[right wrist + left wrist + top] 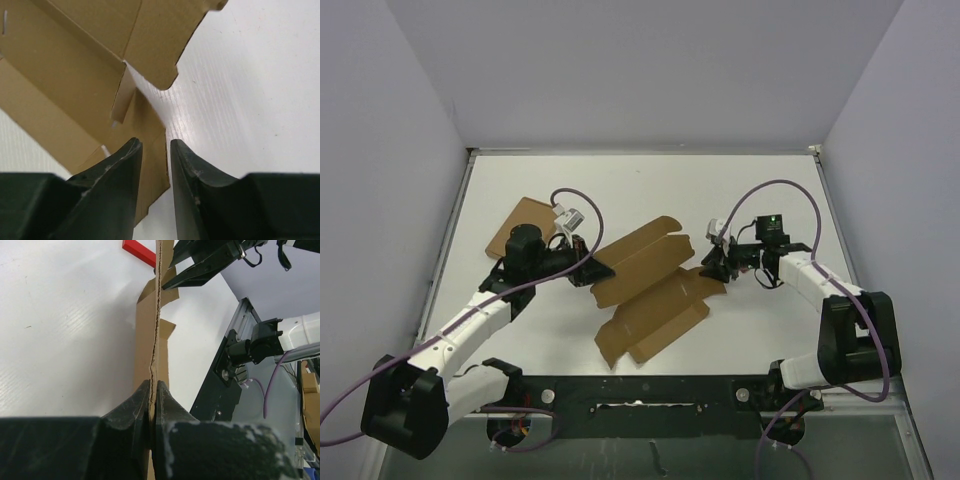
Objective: Fold the paper box
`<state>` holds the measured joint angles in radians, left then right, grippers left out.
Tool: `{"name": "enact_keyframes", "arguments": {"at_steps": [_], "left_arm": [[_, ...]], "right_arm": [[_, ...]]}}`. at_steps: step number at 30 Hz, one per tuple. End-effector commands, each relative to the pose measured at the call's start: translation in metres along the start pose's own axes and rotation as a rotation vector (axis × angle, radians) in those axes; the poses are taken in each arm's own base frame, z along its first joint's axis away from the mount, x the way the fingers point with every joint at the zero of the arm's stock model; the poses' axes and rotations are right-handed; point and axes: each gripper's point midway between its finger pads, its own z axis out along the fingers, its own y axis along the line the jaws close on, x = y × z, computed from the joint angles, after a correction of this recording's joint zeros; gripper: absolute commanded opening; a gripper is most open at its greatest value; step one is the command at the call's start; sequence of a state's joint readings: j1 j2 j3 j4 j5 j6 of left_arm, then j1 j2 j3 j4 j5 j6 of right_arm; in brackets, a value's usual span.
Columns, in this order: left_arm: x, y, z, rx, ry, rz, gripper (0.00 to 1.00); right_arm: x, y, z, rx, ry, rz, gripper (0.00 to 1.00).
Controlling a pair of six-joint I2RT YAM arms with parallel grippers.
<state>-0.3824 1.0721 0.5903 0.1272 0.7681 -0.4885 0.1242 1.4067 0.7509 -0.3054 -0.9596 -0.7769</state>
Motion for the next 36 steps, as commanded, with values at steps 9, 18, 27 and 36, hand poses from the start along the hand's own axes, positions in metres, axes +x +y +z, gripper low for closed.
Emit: {"name": "enact_keyframes", "arguments": {"at_steps": [9,18,27,36], "left_arm": [[-0.030,-0.016,-0.005,-0.010,-0.050,0.134,0.00],[-0.037,-0.015,-0.006,-0.033,-0.066,0.165,0.00],[-0.045,-0.014,-0.007,-0.048,-0.092,0.192,0.00],[-0.053,-0.019,-0.010,-0.051,-0.094,0.239,0.00]], "right_arm": [[-0.022,-0.013,-0.013,-0.029,0.025,0.004,0.37],[-0.037,-0.018,-0.030,-0.031,0.042,0.035,0.51],[-0.059,-0.019,-0.046,0.017,0.006,-0.065,0.72],[-0.074,0.009,-0.026,-0.114,0.027,-0.092,0.87]]}}
